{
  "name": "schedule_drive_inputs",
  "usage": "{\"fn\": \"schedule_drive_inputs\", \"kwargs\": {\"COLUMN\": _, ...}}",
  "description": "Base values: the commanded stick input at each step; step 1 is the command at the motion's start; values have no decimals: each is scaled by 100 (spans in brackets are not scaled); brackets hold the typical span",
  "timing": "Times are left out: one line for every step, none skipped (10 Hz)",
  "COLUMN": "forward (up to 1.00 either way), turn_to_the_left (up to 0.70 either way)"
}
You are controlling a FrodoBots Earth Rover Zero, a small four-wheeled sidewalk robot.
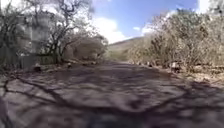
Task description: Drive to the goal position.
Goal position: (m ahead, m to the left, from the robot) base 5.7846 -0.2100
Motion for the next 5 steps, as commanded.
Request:
{"fn": "schedule_drive_inputs", "kwargs": {"forward": 70, "turn_to_the_left": 0}}
{"fn": "schedule_drive_inputs", "kwargs": {"forward": 70, "turn_to_the_left": 0}}
{"fn": "schedule_drive_inputs", "kwargs": {"forward": 70, "turn_to_the_left": 0}}
{"fn": "schedule_drive_inputs", "kwargs": {"forward": 70, "turn_to_the_left": 0}}
{"fn": "schedule_drive_inputs", "kwargs": {"forward": 70, "turn_to_the_left": 0}}
